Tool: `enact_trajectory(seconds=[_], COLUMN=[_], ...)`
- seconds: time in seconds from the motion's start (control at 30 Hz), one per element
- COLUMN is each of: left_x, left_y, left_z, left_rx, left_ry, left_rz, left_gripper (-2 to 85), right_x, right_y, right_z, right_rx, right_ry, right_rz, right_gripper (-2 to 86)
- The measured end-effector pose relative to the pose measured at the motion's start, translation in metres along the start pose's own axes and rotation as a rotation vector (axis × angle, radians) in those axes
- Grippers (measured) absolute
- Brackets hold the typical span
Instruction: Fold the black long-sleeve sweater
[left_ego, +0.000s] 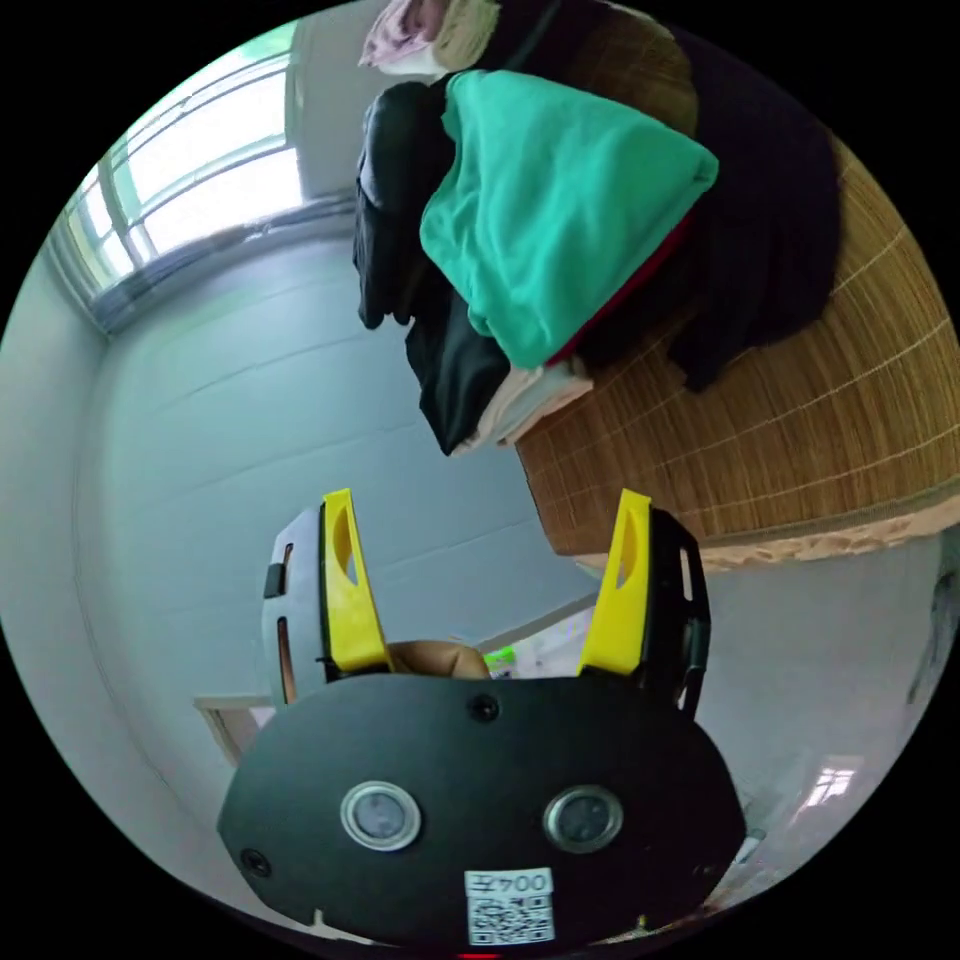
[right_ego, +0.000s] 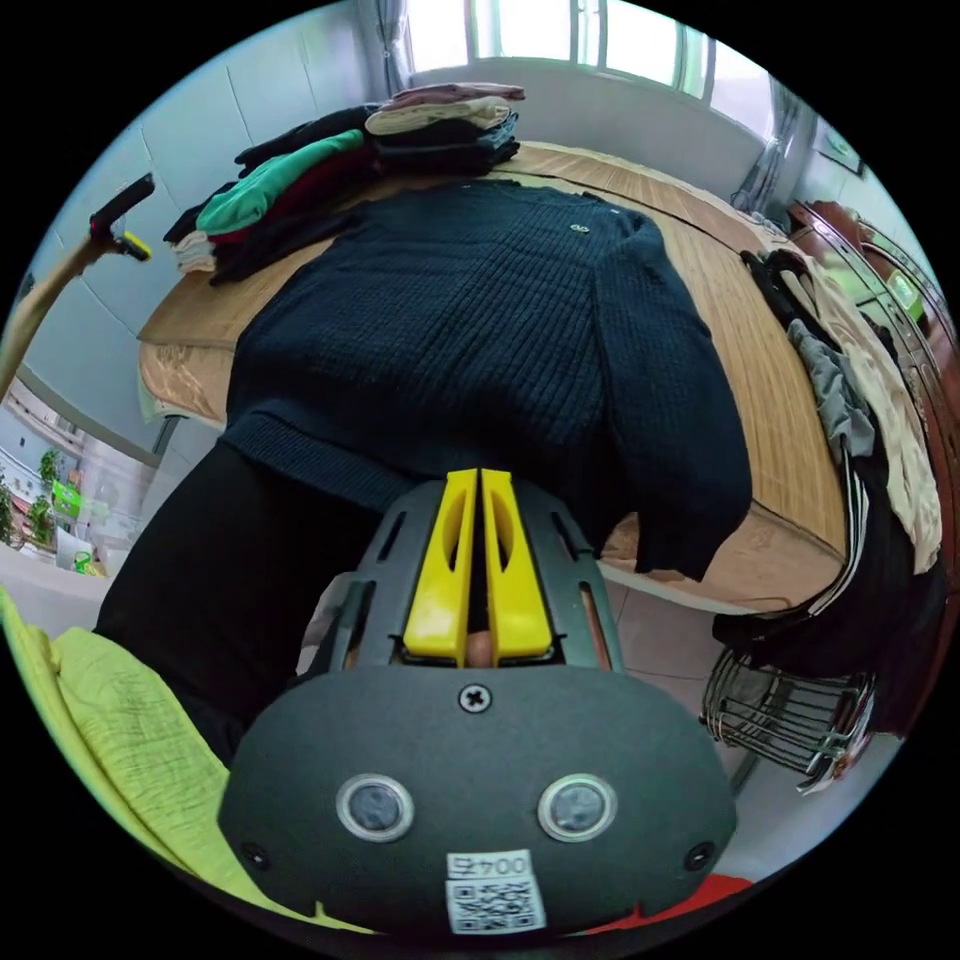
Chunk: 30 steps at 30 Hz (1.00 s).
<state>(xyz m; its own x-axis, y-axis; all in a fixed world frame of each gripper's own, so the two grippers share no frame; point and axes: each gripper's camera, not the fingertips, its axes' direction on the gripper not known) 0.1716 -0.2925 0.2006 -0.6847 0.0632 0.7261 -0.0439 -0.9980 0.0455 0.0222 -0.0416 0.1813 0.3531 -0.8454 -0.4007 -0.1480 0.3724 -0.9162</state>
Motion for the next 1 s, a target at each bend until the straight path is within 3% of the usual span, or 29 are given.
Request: enact_trajectory(seconds=[0.13, 0.2, 0.3, 0.47, 0.67, 0.8, 0.87, 1.0], left_x=[-0.02, -0.003, 0.043, 0.102, 0.097, 0.096, 0.086, 0.065], left_y=[0.041, 0.057, 0.057, 0.03, -0.011, -0.029, -0.029, -0.031], left_z=[-0.014, -0.034, -0.071, -0.119, -0.067, -0.043, -0.033, 0.0], left_rx=[0.125, 0.271, 0.435, 0.595, 0.447, 0.338, 0.342, 0.343], left_ry=[0.404, 0.734, 1.008, 1.145, 1.342, 1.26, 1.291, 1.436], left_rz=[-0.239, -0.321, -0.311, -0.336, -0.672, -0.701, -0.71, -0.72], left_gripper=[30.3, 28.2, 22.6, 11.3, 7.2, 3.2, 2.3, 1.3], right_x=[0.023, 0.028, 0.033, 0.031, 0.023, 0.043, 0.055, 0.107], right_y=[0.032, 0.049, 0.067, 0.062, 0.042, 0.034, 0.03, 0.003], right_z=[-0.028, -0.033, -0.029, -0.004, 0.049, 0.067, 0.063, 0.027], right_rx=[0.193, 0.244, 0.227, 0.151, 0.029, -0.003, -0.001, -0.029], right_ry=[0.049, 0.137, 0.262, 0.353, 0.446, 0.465, 0.43, 0.107], right_rz=[0.155, 0.131, 0.04, -0.118, -0.329, -0.375, -0.384, -0.307], right_gripper=[1.3, 5.5, 8.0, 10.3, 13.6, 6.9, 6.0, 5.5])
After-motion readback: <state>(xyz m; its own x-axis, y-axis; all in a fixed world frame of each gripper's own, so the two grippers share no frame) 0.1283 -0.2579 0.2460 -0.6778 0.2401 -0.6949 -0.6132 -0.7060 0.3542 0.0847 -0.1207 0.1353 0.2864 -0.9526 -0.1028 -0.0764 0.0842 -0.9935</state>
